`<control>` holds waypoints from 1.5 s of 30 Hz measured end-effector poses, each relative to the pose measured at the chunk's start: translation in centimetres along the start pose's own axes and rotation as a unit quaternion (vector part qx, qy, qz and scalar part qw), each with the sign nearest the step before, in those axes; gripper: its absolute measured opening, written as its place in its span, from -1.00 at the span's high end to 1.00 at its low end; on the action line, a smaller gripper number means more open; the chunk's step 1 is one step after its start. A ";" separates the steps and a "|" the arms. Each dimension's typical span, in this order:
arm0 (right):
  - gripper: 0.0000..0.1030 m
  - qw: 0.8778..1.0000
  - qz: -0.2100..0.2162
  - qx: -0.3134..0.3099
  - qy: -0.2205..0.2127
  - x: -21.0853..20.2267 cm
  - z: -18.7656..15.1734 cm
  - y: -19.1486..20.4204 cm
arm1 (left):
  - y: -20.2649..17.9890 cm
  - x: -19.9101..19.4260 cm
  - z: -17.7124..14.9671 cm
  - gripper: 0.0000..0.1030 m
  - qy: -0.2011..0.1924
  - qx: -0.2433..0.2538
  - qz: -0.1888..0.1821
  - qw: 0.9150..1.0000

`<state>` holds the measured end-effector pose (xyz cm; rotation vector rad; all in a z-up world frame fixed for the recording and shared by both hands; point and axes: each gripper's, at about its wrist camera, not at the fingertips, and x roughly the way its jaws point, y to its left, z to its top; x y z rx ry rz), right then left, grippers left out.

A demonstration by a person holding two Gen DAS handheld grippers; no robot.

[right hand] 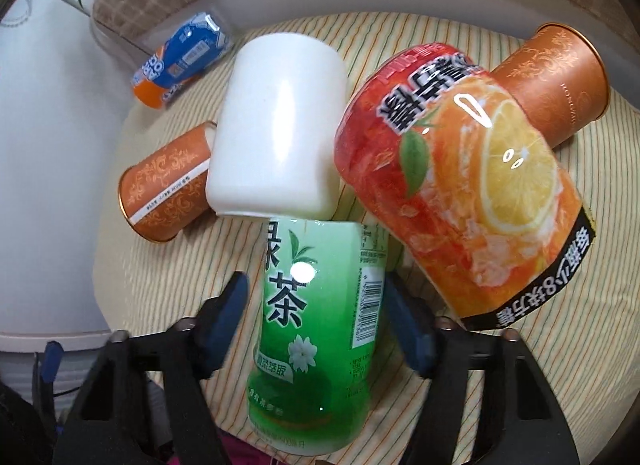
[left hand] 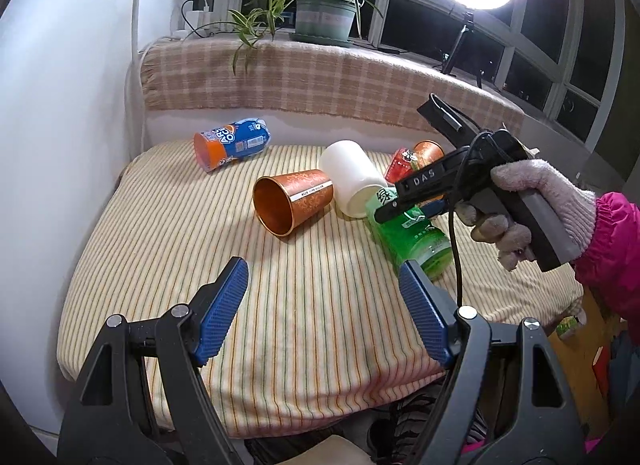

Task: Flip cup upright

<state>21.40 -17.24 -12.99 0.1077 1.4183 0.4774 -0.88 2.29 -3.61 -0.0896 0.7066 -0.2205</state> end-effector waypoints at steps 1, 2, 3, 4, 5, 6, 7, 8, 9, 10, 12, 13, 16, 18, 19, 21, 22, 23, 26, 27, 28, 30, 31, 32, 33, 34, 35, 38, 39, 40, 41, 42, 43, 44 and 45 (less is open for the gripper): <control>-0.12 1.000 -0.001 -0.003 -0.001 0.0 -0.1 0.1 | 0.0 0.0 0.0 -0.56 0.000 0.000 0.001 1.000; -0.12 1.000 -0.002 -0.005 -0.001 -0.1 -0.1 0.1 | 0.0 0.0 0.1 -0.55 0.000 0.000 0.001 1.000; -0.12 1.000 -0.003 -0.006 -0.003 -0.2 -0.2 0.2 | 0.0 0.0 0.1 -0.55 0.000 0.001 0.001 1.000; -0.12 1.000 -0.002 -0.008 -0.008 -0.5 -0.3 0.2 | 0.0 0.0 0.1 -0.55 0.000 0.000 0.000 1.000; -0.12 1.000 -0.001 -0.009 -0.011 -0.7 -0.5 0.1 | 0.0 0.0 0.1 -0.56 0.000 0.001 -0.001 1.000; -0.12 1.000 0.000 -0.010 -0.018 -1.0 -0.8 0.1 | -0.1 0.0 0.1 -0.55 0.001 0.002 -0.002 1.000; -0.11 1.000 0.000 -0.010 -0.023 -1.2 -1.0 0.0 | -0.1 0.1 0.1 -0.55 0.001 0.002 -0.003 1.000; -0.11 0.999 0.002 -0.009 -0.031 -1.6 -1.3 -0.1 | -0.1 0.1 0.2 -0.55 0.001 0.003 -0.003 1.000; -0.11 0.999 0.002 -0.010 -0.036 -1.9 -1.5 -0.1 | -0.2 0.1 0.2 -0.55 0.001 0.005 -0.004 1.000; -0.11 0.999 0.000 -0.014 -0.047 -2.3 -2.0 -0.2 | -0.3 0.2 0.2 -0.55 0.001 0.006 -0.005 1.000; -0.11 0.997 -0.002 -0.024 -0.070 -3.1 -3.1 -0.1 | -0.5 0.3 0.3 -0.55 0.001 0.008 -0.006 1.000; -0.11 0.996 -0.002 -0.028 -0.085 -3.6 -3.6 -0.1 | -0.7 0.3 0.2 -0.55 0.001 0.009 -0.005 1.000; -0.11 0.990 -0.011 -0.038 -0.135 -5.0 -5.3 -0.2 | -1.1 0.4 0.3 -0.56 -0.001 0.014 -0.005 1.000; -0.11 0.986 -0.010 -0.040 -0.164 -5.7 -6.4 -0.2 | -1.4 0.6 0.3 -0.56 0.000 0.020 -0.002 1.000; -0.11 0.983 -0.010 -0.041 -0.179 -6.0 -7.0 -0.2 | -1.6 0.7 0.3 -0.55 0.001 0.022 0.000 1.000; -0.11 0.978 -0.019 -0.045 -0.202 -6.5 -8.0 0.0 | -1.8 0.9 0.2 -0.55 0.002 0.025 0.004 1.000; -0.11 0.974 -0.027 -0.048 -0.219 -6.7 -8.5 0.2 | -1.9 0.9 0.2 -0.55 0.002 0.026 0.004 1.000; -0.11 0.970 -0.036 -0.052 -0.233 -6.9 -8.9 0.5 | -2.1 0.9 0.1 -0.55 0.002 0.028 0.004 1.000; -0.11 0.957 -0.062 -0.064 -0.275 -7.4 -10.6 1.0 | -2.7 0.8 0.1 -0.55 -0.002 0.035 0.008 0.999; -0.11 0.955 -0.065 -0.064 -0.283 -7.4 -11.0 1.1 | -2.8 0.7 0.1 -0.55 -0.004 0.037 0.009 0.999; -0.11 0.953 -0.066 -0.063 -0.289 -7.4 -11.0 1.1 | -2.9 0.7 0.1 -0.55 -0.006 0.039 0.010 0.999; -0.11 0.947 -0.074 -0.061 -0.307 -7.5 -11.4 1.3 | -3.1 0.4 0.2 -0.55 -0.010 0.042 0.013 0.999; -0.11 0.944 -0.080 -0.062 -0.314 -7.7 -11.8 1.2 | -3.1 0.4 0.2 -0.56 -0.012 0.042 0.014 0.999; -0.11 0.941 -0.086 -0.062 -0.322 -7.9 -12.1 1.2 | -3.2 0.3 0.2 -0.56 -0.015 0.043 0.015 0.999; -0.11 0.938 -0.090 -0.062 -0.329 -7.9 -12.3 1.2 | -3.2 0.2 0.2 -0.56 -0.016 0.043 0.016 0.999; -0.11 0.936 -0.092 -0.063 -0.334 -7.8 -12.4 1.3 | -3.2 0.1 0.3 -0.56 -0.018 0.042 0.017 0.999; -0.11 0.934 -0.093 -0.063 -0.338 -7.5 -12.3 1.5 | -3.3 0.1 0.3 -0.55 -0.019 0.041 0.017 0.999; -0.11 0.929 -0.099 -0.066 -0.351 -7.2 -13.0 1.6 | -3.3 0.2 0.4 -0.56 -0.019 0.040 0.017 0.999; -0.11 0.927 -0.100 -0.066 -0.356 -7.3 -13.2 1.6 | -3.3 0.2 0.4 -0.56 -0.019 0.041 0.017 0.999; -0.11 0.926 -0.100 -0.065 -0.358 -7.3 -13.3 1.6 | -3.3 0.2 0.4 -0.56 -0.018 0.041 0.016 0.999; -0.11 0.925 -0.100 -0.064 -0.360 -7.3 -13.5 1.6 | -3.3 0.2 0.4 -0.55 -0.018 0.041 0.016 0.999; -0.11 0.925 -0.100 -0.063 -0.362 -7.4 -13.7 1.5 | -3.3 0.2 0.4 -0.55 -0.018 0.041 0.015 0.999; -0.10 0.924 -0.099 -0.062 -0.363 -7.4 -13.8 1.5 | -3.4 0.2 0.4 -0.56 -0.018 0.042 0.015 0.999; -0.10 0.924 -0.098 -0.062 -0.364 -7.3 -13.9 1.4 | -3.4 0.3 0.4 -0.56 -0.018 0.043 0.015 0.999; -0.10 0.924 -0.098 -0.062 -0.365 -7.4 -14.1 1.3 | -3.5 0.3 0.3 -0.55 -0.018 0.042 0.015 0.999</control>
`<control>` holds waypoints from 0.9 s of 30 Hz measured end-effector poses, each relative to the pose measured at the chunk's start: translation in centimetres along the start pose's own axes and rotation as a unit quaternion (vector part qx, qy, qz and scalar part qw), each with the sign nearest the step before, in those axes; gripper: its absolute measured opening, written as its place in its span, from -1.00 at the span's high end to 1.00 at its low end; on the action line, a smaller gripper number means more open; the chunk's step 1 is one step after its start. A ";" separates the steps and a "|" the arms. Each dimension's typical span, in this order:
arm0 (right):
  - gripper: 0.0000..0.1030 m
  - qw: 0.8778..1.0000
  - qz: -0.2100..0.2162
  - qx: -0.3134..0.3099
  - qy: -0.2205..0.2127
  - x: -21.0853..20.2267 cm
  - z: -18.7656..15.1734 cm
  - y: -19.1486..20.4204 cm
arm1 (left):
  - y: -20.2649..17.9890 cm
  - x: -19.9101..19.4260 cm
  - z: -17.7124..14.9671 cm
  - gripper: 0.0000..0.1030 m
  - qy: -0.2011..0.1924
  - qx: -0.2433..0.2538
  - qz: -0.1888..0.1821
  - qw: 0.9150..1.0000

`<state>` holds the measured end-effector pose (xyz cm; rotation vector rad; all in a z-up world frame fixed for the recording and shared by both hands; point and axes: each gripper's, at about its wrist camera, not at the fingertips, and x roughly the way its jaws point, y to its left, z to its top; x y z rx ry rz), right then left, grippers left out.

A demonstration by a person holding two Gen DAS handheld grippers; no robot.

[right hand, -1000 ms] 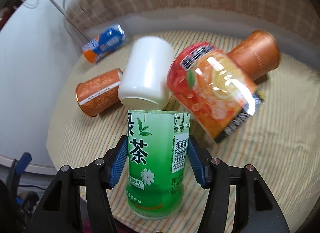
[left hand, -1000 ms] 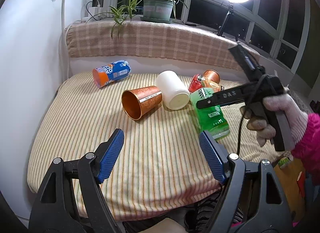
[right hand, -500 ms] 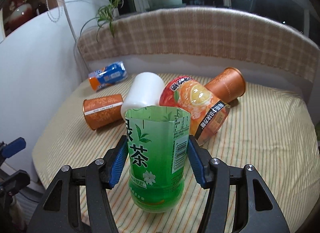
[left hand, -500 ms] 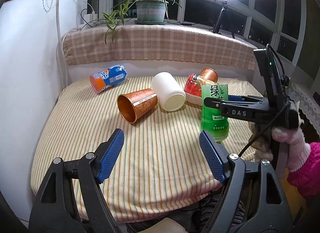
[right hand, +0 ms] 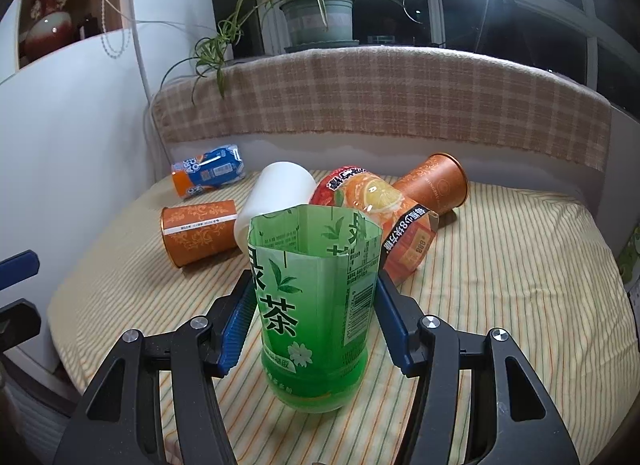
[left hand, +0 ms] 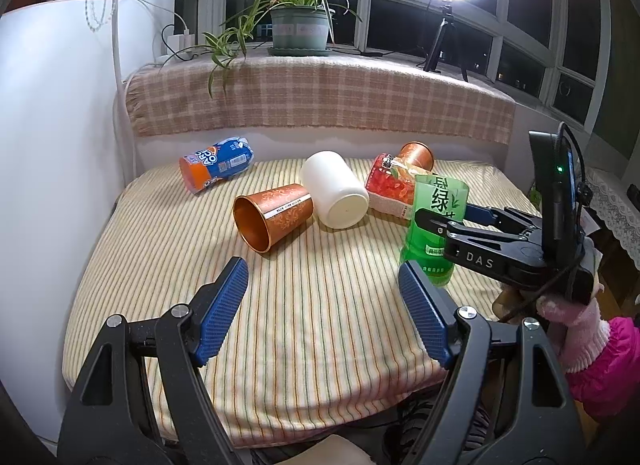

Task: Flip cup upright

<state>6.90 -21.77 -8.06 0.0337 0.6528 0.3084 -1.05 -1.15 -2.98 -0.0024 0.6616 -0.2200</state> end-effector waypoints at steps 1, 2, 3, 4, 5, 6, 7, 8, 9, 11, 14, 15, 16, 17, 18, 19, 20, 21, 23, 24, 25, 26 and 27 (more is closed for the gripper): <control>-0.10 1.000 0.000 0.000 -0.001 -0.1 -0.1 0.0 | 0.0 0.0 0.0 -0.55 0.000 -0.001 0.000 1.000; -0.10 1.000 0.000 0.001 -0.002 -0.2 -0.2 0.0 | 0.0 0.0 0.0 -0.55 0.001 -0.001 -0.001 1.000; -0.10 1.000 0.001 0.001 -0.002 -0.4 -0.3 -0.1 | 0.0 0.1 0.0 -0.55 0.001 -0.002 -0.001 1.000; -0.10 1.000 0.001 0.001 -0.003 -0.5 -0.4 -0.1 | 0.0 0.1 -0.1 -0.55 0.002 -0.002 -0.001 1.000; -0.10 1.000 0.000 0.001 -0.003 -0.5 -0.4 -0.1 | 0.0 0.2 -0.1 -0.55 0.002 -0.002 -0.001 1.000; -0.10 1.000 0.000 0.002 -0.003 -0.7 -0.5 0.0 | -0.1 0.2 -0.1 -0.55 0.003 -0.002 -0.002 1.000; -0.10 1.000 0.001 0.001 -0.002 -0.7 -0.5 0.0 | -0.1 0.2 -0.1 -0.56 0.002 -0.002 -0.002 1.000; -0.10 1.000 0.001 0.001 -0.002 -0.8 -0.7 0.0 | 0.0 0.3 -0.1 -0.55 0.003 -0.002 -0.002 1.000; -0.10 1.000 0.000 0.001 -0.002 -0.9 -0.8 0.1 | 0.0 0.3 -0.1 -0.56 0.003 -0.002 -0.002 1.000; -0.11 1.000 0.000 0.002 0.000 -1.1 -1.0 0.1 | 0.0 0.4 0.0 -0.56 0.003 -0.002 -0.003 1.000; -0.11 1.000 0.001 0.002 0.004 -1.3 -1.1 0.2 | -0.2 0.4 -0.1 -0.55 0.003 -0.001 -0.004 1.000; -0.11 1.000 0.001 0.002 0.006 -1.4 -1.2 0.3 | -0.1 0.4 -0.1 -0.55 0.003 -0.001 -0.005 1.000; -0.11 1.000 0.002 0.001 0.008 -1.5 -1.3 0.4 | -0.2 0.4 -0.2 -0.55 0.003 0.000 -0.005 1.000; -0.12 1.000 0.002 -0.001 0.010 -1.6 -1.3 0.5 | -0.2 0.4 -0.2 -0.56 0.002 0.000 -0.005 1.000; -0.12 1.000 0.002 -0.002 0.011 -1.7 -1.4 0.5 | -0.2 0.4 -0.2 -0.56 0.002 0.000 -0.005 1.000; -0.12 1.000 0.002 -0.002 0.011 -1.7 -1.4 0.6 | -0.2 0.4 -0.2 -0.56 0.002 0.000 -0.005 1.000; -0.12 1.000 0.002 -0.003 0.012 -1.8 -1.5 0.6 | -0.3 0.3 -0.2 -0.55 0.001 0.000 -0.005 1.000; -0.12 1.000 0.002 -0.005 0.013 -1.8 -1.5 0.7 | -0.3 0.3 -0.2 -0.55 0.000 0.001 -0.005 1.000; -0.12 1.000 0.001 -0.008 0.014 -1.9 -1.6 0.8 | -0.3 0.2 -0.1 -0.56 -0.002 0.002 -0.005 1.000; -0.12 1.000 0.002 -0.010 0.015 -2.0 -1.6 0.9 | -0.4 0.1 -0.1 -0.56 -0.002 0.002 -0.004 1.000; -0.12 1.000 0.003 -0.011 0.014 -2.1 -1.6 0.9 | -0.4 0.0 -0.1 -0.55 -0.003 0.002 -0.004 1.000; -0.13 1.000 0.003 -0.011 0.014 -2.2 -1.6 0.9 | -0.4 0.0 -0.1 -0.56 -0.004 0.002 -0.004 1.000; -0.13 1.000 0.003 -0.013 0.012 -2.4 -1.6 1.0 | -0.4 -0.1 -0.1 -0.56 -0.004 0.002 -0.003 1.000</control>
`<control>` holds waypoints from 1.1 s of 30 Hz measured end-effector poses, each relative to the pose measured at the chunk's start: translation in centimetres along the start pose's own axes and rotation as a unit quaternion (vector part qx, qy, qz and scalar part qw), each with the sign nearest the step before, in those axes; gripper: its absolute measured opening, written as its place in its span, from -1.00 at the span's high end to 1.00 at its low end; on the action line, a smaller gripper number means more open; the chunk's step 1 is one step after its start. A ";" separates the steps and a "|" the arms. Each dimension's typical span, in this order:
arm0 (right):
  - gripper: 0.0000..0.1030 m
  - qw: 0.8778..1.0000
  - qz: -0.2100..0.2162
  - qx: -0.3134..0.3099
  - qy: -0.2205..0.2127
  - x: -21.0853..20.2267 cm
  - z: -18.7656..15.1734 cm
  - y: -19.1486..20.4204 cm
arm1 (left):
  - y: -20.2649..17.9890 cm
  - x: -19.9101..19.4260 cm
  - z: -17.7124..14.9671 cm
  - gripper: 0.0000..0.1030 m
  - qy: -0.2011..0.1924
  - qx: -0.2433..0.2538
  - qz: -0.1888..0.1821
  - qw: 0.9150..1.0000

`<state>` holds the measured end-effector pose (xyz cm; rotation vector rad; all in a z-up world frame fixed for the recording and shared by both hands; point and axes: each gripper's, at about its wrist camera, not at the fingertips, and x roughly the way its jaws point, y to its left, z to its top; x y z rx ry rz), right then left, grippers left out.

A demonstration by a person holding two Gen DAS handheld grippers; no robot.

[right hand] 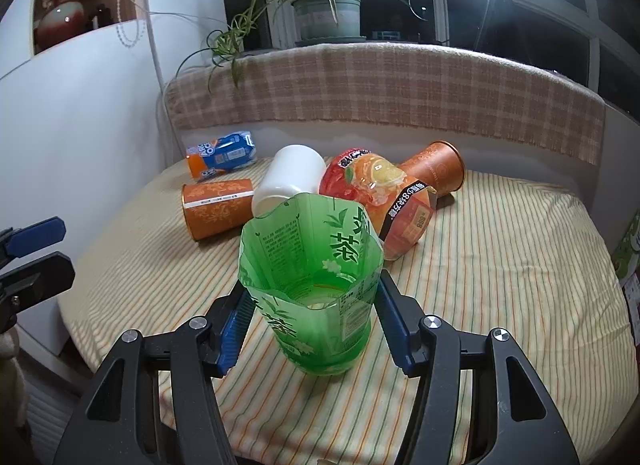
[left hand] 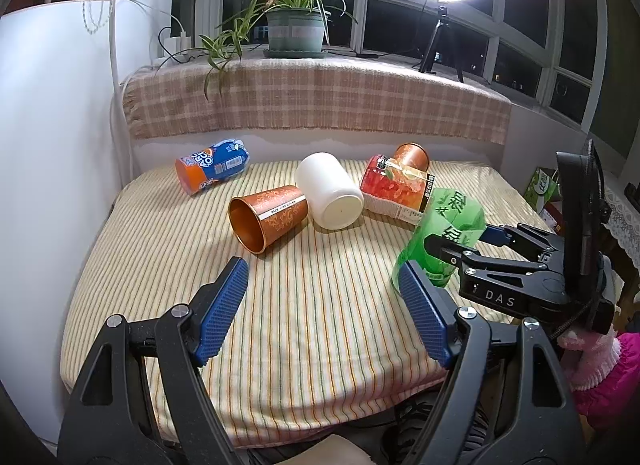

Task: Flip cup upright

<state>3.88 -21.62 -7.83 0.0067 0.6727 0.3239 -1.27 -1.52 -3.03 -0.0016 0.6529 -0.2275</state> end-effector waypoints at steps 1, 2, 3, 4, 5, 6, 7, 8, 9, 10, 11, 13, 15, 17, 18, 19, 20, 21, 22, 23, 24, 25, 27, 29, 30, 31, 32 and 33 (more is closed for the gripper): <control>-0.16 1.000 0.000 -0.002 -0.001 -0.1 0.0 0.1 | 0.0 0.0 0.0 -0.55 0.000 0.000 0.000 1.000; -0.21 1.000 0.000 -0.003 -0.002 -0.2 0.0 0.2 | 0.0 0.0 0.0 -0.56 0.000 0.000 0.000 1.000; -0.23 1.000 0.001 -0.006 -0.004 -0.4 0.0 0.3 | 0.0 0.0 0.0 -0.56 0.000 0.000 0.000 1.000; -0.25 1.000 0.002 -0.008 -0.005 -0.5 0.0 0.3 | 0.0 0.0 0.0 -0.56 0.000 0.001 0.000 1.000; -0.26 1.000 0.003 -0.010 -0.007 -0.7 0.0 0.5 | 0.0 0.0 0.0 -0.55 -0.001 0.001 0.000 1.000; -0.26 1.000 0.004 -0.012 -0.009 -0.9 0.0 0.6 | 0.0 -0.1 0.0 -0.55 -0.002 0.001 0.001 1.000; -0.28 1.000 0.004 -0.014 -0.010 -1.1 0.1 0.7 | 0.1 -0.2 0.0 -0.56 -0.003 0.000 0.001 1.000; -0.30 1.000 0.004 -0.015 -0.013 -1.4 0.1 0.8 | 0.1 -0.2 0.0 -0.56 -0.006 -0.001 0.002 1.000; -0.31 1.000 0.005 -0.016 -0.016 -1.8 0.1 0.9 | 0.1 -0.3 0.1 -0.56 -0.008 -0.003 0.001 1.000; -0.32 1.000 0.005 -0.017 -0.018 -2.2 0.1 0.9 | 0.1 -0.5 0.1 -0.56 -0.011 -0.004 0.001 1.000; -0.32 1.000 0.004 -0.018 -0.022 -2.7 0.1 0.9 | 0.1 -0.6 0.2 -0.56 -0.017 -0.005 0.004 1.000; -0.32 0.999 -0.001 -0.019 -0.029 -3.6 -0.1 0.9 | -0.1 -0.9 0.4 -0.56 -0.029 -0.003 0.008 1.000; -0.33 0.999 -0.008 -0.017 -0.037 -4.6 -0.1 0.6 | -0.3 -1.3 0.7 -0.57 -0.047 -0.003 0.013 0.999; -0.36 0.999 -0.018 -0.010 -0.047 -5.8 -0.2 0.2 | -0.5 -1.7 1.0 -0.66 -0.067 -0.003 0.017 0.998; -0.37 0.998 -0.022 -0.007 -0.052 -6.3 -0.3 0.0 | -0.6 -1.9 1.1 -0.67 -0.076 -0.004 0.020 0.997; -0.39 0.998 -0.029 -0.004 -0.058 -6.9 -0.3 -0.3 | -0.7 -2.1 1.3 -0.68 -0.086 -0.003 0.025 0.996; -0.40 0.997 -0.036 0.000 -0.064 -7.4 -0.3 -0.5 | -0.9 -2.3 1.5 -0.69 -0.097 -0.002 0.030 0.995; -0.41 0.996 -0.046 0.005 -0.072 -8.1 -0.3 -0.8 | -0.9 -2.4 1.7 -0.71 -0.105 -0.001 0.035 0.994; -0.44 0.996 -0.052 0.008 -0.077 -8.5 -0.3 -1.1 | -1.0 -2.6 1.8 -0.79 -0.111 -0.002 0.038 0.993; -0.48 0.995 -0.060 0.013 -0.084 -9.1 -0.3 -1.4 | -1.1 -2.8 2.0 -0.82 -0.121 -0.005 0.041 0.992; -0.50 0.993 -0.068 0.017 -0.091 -9.6 -0.3 -1.7 | -1.0 -3.0 2.1 -0.82 -0.127 -0.007 0.043 0.991; -0.53 0.992 -0.075 0.020 -0.097 -9.9 -0.2 -1.9 | -1.0 -3.1 2.3 -0.82 -0.133 -0.009 0.045 0.990; -0.53 0.989 -0.096 0.026 -0.110 -10.7 -0.2 -2.5 | -1.1 -3.5 2.5 -0.82 -0.147 -0.010 0.054 0.988; -0.54 0.986 -0.112 0.033 -0.119 -11.2 -0.2 -3.0 | -1.2 -3.8 2.6 -1.00 -0.159 -0.008 0.065 0.985; -0.55 0.985 -0.118 0.037 -0.121 -11.3 -0.2 -3.3 | -1.2 -4.0 2.6 -1.00 -0.168 -0.006 0.070 0.983; -0.58 0.984 -0.122 0.039 -0.123 -11.5 -0.2 -3.6 | -1.3 -4.2 2.6 -1.00 -0.175 -0.005 0.075 0.982; -0.60 0.983 -0.127 0.042 -0.125 -11.6 -0.2 -3.8 | -1.4 -4.4 2.6 -1.00 -0.181 -0.002 0.078 0.980; -0.60 0.982 -0.132 0.044 -0.128 -11.6 -0.2 -4.0 | -1.5 -4.5 2.6 -1.00 -0.184 0.000 0.081 0.980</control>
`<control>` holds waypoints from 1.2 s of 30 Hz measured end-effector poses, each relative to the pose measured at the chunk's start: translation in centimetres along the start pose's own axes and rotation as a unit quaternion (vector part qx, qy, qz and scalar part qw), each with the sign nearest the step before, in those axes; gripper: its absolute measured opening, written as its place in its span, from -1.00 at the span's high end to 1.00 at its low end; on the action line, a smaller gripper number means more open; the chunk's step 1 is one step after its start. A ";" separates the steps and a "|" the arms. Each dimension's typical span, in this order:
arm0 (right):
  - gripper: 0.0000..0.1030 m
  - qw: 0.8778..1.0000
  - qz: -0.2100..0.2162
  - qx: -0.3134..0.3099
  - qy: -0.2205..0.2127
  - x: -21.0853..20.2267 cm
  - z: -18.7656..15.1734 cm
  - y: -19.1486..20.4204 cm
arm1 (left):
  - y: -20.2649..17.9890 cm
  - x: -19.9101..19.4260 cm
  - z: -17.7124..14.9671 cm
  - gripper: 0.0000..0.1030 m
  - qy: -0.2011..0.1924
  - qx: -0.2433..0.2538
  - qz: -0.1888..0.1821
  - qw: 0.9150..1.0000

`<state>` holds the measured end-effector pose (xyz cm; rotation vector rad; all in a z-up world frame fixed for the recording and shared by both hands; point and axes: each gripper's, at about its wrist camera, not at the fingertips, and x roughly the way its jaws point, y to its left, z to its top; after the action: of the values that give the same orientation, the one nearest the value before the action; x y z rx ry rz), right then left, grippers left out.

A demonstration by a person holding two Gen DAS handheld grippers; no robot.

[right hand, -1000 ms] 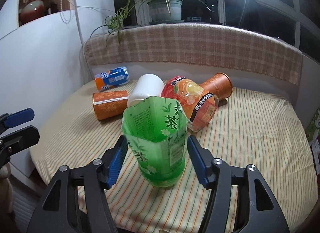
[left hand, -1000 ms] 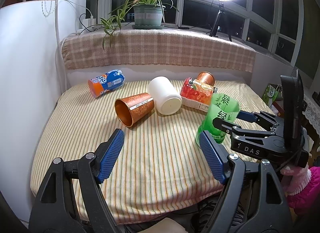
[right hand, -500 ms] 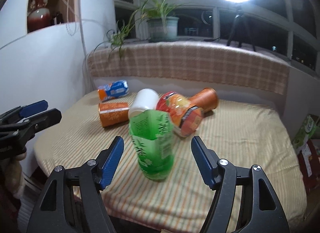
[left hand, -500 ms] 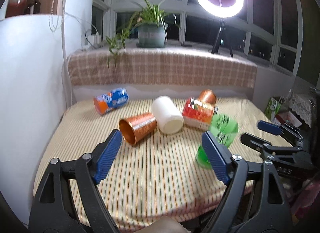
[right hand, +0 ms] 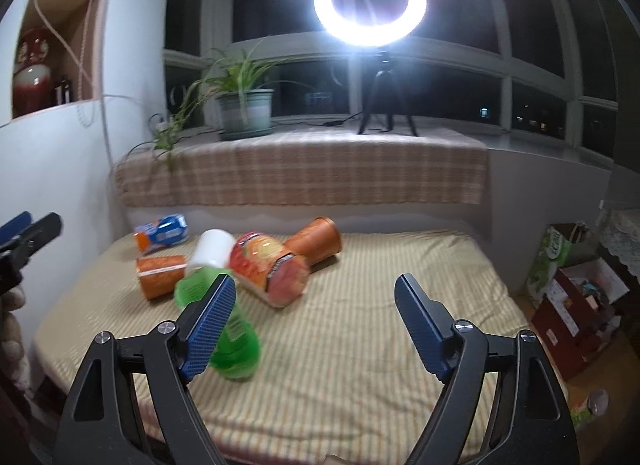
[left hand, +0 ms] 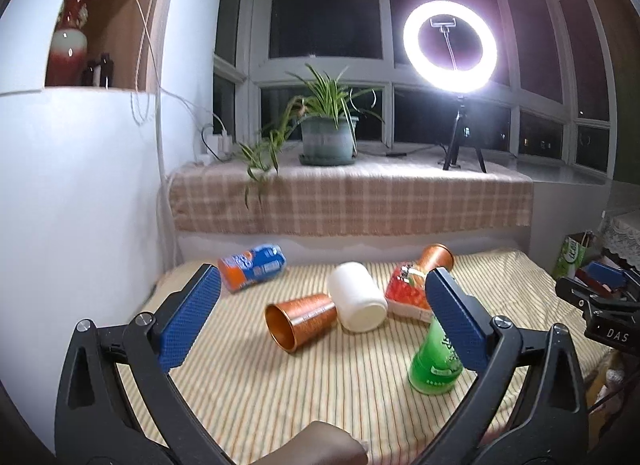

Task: Flip cup upright

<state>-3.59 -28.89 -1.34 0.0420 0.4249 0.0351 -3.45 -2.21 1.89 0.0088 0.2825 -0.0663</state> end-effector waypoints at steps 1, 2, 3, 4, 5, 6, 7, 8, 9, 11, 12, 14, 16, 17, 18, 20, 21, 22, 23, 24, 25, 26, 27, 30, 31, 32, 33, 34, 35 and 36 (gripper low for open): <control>-0.61 1.000 -0.006 0.001 -0.002 0.0 0.0 -0.1 | -0.1 -0.1 0.1 -1.00 -0.002 0.002 0.002 1.000; -0.61 1.000 -0.011 0.001 -0.004 0.1 0.0 -0.3 | -0.1 -0.1 0.1 -1.00 -0.002 0.003 0.003 1.000; -0.62 1.000 -0.015 0.002 -0.005 0.2 0.0 -0.3 | -0.1 0.0 0.1 -1.00 -0.001 0.003 0.003 1.000; -0.64 1.000 -0.017 0.002 -0.006 0.3 0.0 -0.3 | -0.1 0.0 0.1 -1.00 0.000 0.002 0.003 1.000; -0.66 1.000 -0.021 0.002 -0.008 0.3 0.0 -0.4 | -0.2 0.0 0.1 -1.00 0.002 0.002 0.002 1.000; -0.66 1.000 -0.022 0.002 -0.009 0.4 -0.1 -0.4 | -0.3 0.1 0.2 -1.00 0.004 0.002 0.003 1.000; -0.67 1.000 -0.023 0.002 -0.011 0.4 -0.1 -0.4 | -0.3 0.2 0.2 -1.00 0.006 0.002 0.002 1.000; -0.67 1.000 -0.023 0.002 -0.011 0.5 -0.1 -0.4 | -0.4 0.2 0.2 -1.00 0.008 0.002 0.002 1.000; -0.68 1.000 -0.023 0.003 -0.012 0.5 -0.1 -0.4 | -0.4 0.3 0.1 -1.00 0.009 0.001 0.002 1.000; -0.68 1.000 -0.022 0.005 -0.013 0.5 -0.1 -0.5 | -0.3 0.4 0.1 -1.00 0.010 0.000 0.001 1.000; -0.68 1.000 -0.023 0.006 -0.013 0.5 0.0 -0.5 | -0.3 0.4 0.1 -1.00 0.010 0.001 0.001 1.000; -0.68 1.000 -0.022 0.008 -0.014 0.6 0.1 -0.5 | -0.3 0.4 0.1 -1.00 0.010 0.001 0.002 1.000; -0.68 1.000 -0.024 0.011 -0.016 0.6 0.2 -0.6 | -0.2 0.4 0.1 -1.00 0.010 0.002 0.000 1.000; -0.68 0.999 -0.024 0.012 -0.017 0.6 0.2 -0.7 | -0.3 0.4 0.2 -1.00 0.011 0.002 0.000 1.000; -0.68 0.999 -0.024 0.014 -0.018 0.6 0.2 -0.8 | -0.2 0.4 0.1 -1.00 0.011 0.002 0.000 1.000; -0.68 0.999 -0.025 0.016 -0.018 0.6 0.2 -0.9 | -0.3 0.4 0.1 -1.00 0.011 0.000 0.001 1.000; -0.68 0.999 -0.026 0.017 -0.018 0.6 0.2 -0.9 | -0.2 0.5 0.1 -1.00 0.011 0.000 0.001 1.000; -0.68 0.999 -0.026 0.017 -0.018 0.7 0.2 -0.9 | -0.2 0.5 0.2 -1.00 0.011 0.001 0.000 1.000; -0.68 0.999 -0.026 0.017 -0.018 0.7 0.2 -0.9 | -0.2 0.5 0.2 -1.00 0.011 0.000 0.000 1.000; -0.68 0.999 -0.026 0.017 -0.017 0.7 0.2 -0.9 | -0.2 0.5 0.1 -1.00 0.011 0.000 0.001 1.000; -0.68 0.999 -0.026 0.017 -0.017 0.7 0.2 -0.9 | -0.2 0.6 0.1 -1.00 0.012 0.000 0.001 1.000; -0.68 0.999 -0.026 0.017 -0.016 0.8 0.2 -0.9 | -0.3 0.6 0.1 -1.00 0.013 0.000 0.000 1.000; -0.68 0.999 -0.026 0.017 -0.015 0.8 0.2 -0.9 | -0.2 0.6 0.1 -1.00 0.013 0.001 0.000 1.000; -0.68 0.999 -0.026 0.018 -0.015 0.8 0.2 -0.9 | -0.2 0.5 -0.2 -1.00 0.014 0.000 -0.001 1.000; -0.68 0.999 -0.026 0.017 -0.015 0.9 0.2 -0.9 | -0.2 0.5 -0.2 -1.00 0.015 0.000 0.000 1.000; -0.68 0.999 -0.026 0.017 -0.015 0.9 0.2 -0.9 | -0.2 0.4 -0.2 -1.00 0.015 0.000 0.000 1.000; -0.68 0.999 -0.026 0.018 -0.014 0.9 0.2 -0.9 | -0.2 0.5 -0.2 -1.00 0.014 -0.001 0.000 1.000; -0.68 0.999 -0.026 0.018 -0.014 0.9 0.2 -1.0 | -0.2 0.5 -0.1 -1.00 0.014 -0.001 0.000 1.000; -0.68 0.999 -0.025 0.018 -0.014 0.9 0.2 -1.0 | -0.3 0.5 -0.2 -1.00 0.015 0.000 0.000 1.000; -0.68 0.999 -0.025 0.017 -0.014 0.9 0.2 -0.9 | -0.2 0.5 -0.1 -1.00 0.015 0.000 0.000 1.000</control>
<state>-2.65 -29.81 -1.57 0.0659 0.3992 -0.0230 -3.02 -2.46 1.61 0.0089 0.3132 -0.0661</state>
